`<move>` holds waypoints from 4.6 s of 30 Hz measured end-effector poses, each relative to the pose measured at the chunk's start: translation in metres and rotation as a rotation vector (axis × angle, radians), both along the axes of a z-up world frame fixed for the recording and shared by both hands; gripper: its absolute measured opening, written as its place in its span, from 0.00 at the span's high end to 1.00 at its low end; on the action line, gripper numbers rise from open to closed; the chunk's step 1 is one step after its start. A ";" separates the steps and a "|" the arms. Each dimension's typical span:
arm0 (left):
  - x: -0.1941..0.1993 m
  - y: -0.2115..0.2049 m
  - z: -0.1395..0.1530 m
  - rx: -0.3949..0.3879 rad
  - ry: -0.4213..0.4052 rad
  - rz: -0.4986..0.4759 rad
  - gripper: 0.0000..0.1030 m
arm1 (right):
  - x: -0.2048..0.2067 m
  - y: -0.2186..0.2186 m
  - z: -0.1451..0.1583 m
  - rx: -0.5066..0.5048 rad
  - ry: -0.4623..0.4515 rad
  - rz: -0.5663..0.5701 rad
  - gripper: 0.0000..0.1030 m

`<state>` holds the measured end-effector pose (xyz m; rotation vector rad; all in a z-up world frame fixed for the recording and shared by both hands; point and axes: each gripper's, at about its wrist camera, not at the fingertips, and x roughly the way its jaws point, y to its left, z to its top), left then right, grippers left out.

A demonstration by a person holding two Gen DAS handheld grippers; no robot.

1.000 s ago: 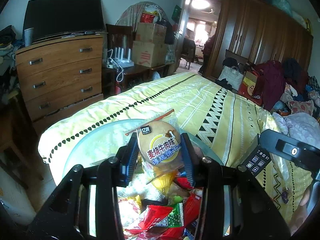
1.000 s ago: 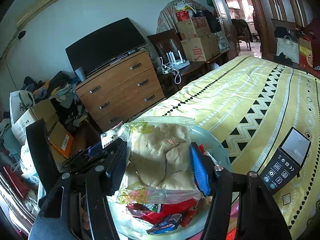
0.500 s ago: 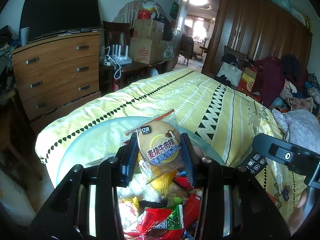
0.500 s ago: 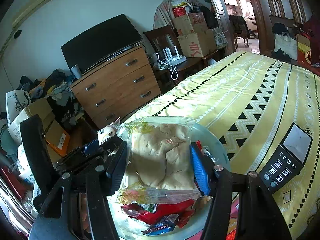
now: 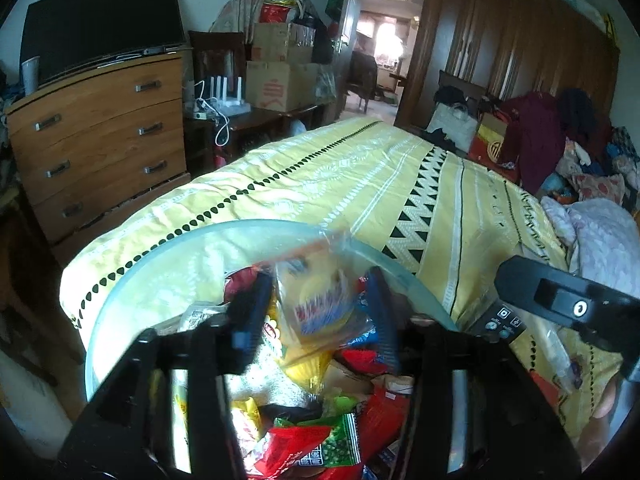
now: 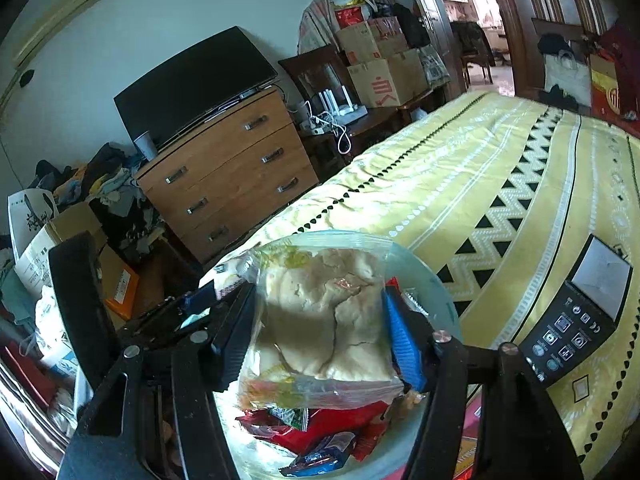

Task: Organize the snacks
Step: 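Open both tools to release the packets into the bowl, then move both tools back toward the purple and pink wrappers on the bedspread, then grasp the brown-gold wrapper with the left tool while the right tool grasps the pink packet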

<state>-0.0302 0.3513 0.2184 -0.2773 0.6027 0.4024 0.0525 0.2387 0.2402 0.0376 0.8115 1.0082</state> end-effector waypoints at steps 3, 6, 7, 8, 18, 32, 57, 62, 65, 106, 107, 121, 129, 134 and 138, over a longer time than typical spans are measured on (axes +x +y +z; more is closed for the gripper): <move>-0.008 -0.005 0.004 0.047 -0.025 0.045 0.12 | 0.001 -0.005 0.000 -0.002 0.013 -0.004 0.29; -0.014 -0.006 0.008 0.082 -0.015 0.057 0.09 | -0.003 -0.016 0.007 0.000 0.005 -0.014 0.23; -0.017 -0.008 0.010 0.093 0.001 0.054 0.09 | -0.007 -0.023 0.010 0.002 0.003 -0.016 0.20; -0.021 -0.008 0.013 0.099 0.007 0.045 0.09 | -0.010 -0.027 0.012 -0.001 0.001 -0.014 0.20; -0.087 -0.024 0.040 0.188 0.009 0.019 0.08 | -0.096 -0.166 0.070 -0.261 -0.276 0.036 0.18; -0.123 -0.101 0.051 0.202 -0.023 -0.003 0.08 | -0.155 -0.408 0.071 0.066 -0.146 -0.442 0.09; -0.088 -0.227 0.021 0.160 -0.049 -0.322 0.05 | -0.166 -0.506 -0.006 0.157 -0.124 -0.602 0.07; -0.062 -0.271 -0.001 0.071 -0.030 -0.465 0.05 | -0.127 -0.544 -0.057 0.018 -0.057 -0.660 0.07; -0.046 -0.296 -0.018 0.017 -0.003 -0.533 0.05 | -0.077 -0.581 -0.098 -0.033 0.045 -0.721 0.07; -0.008 -0.333 -0.096 -0.192 0.182 -0.693 0.06 | 0.134 -0.492 -0.209 -0.557 -0.037 -0.314 0.22; -0.004 -0.337 -0.098 -0.198 0.186 -0.699 0.06 | 0.148 -0.490 -0.217 -0.585 -0.026 -0.286 0.22; 0.098 -0.377 -0.115 -0.167 0.123 -0.707 0.08 | 0.139 -0.532 -0.262 -0.363 0.120 -0.510 0.48; 0.197 -0.424 -0.149 -0.098 0.173 -0.801 0.09 | 0.033 -0.591 -0.236 -0.306 0.240 -0.711 0.48; 0.241 -0.440 -0.184 -0.060 0.285 -0.792 0.18 | 0.008 -0.600 -0.232 -0.314 0.253 -0.677 0.40; 0.251 -0.444 -0.194 -0.038 0.310 -0.787 0.28 | 0.005 -0.609 -0.215 -0.309 0.195 -0.673 0.28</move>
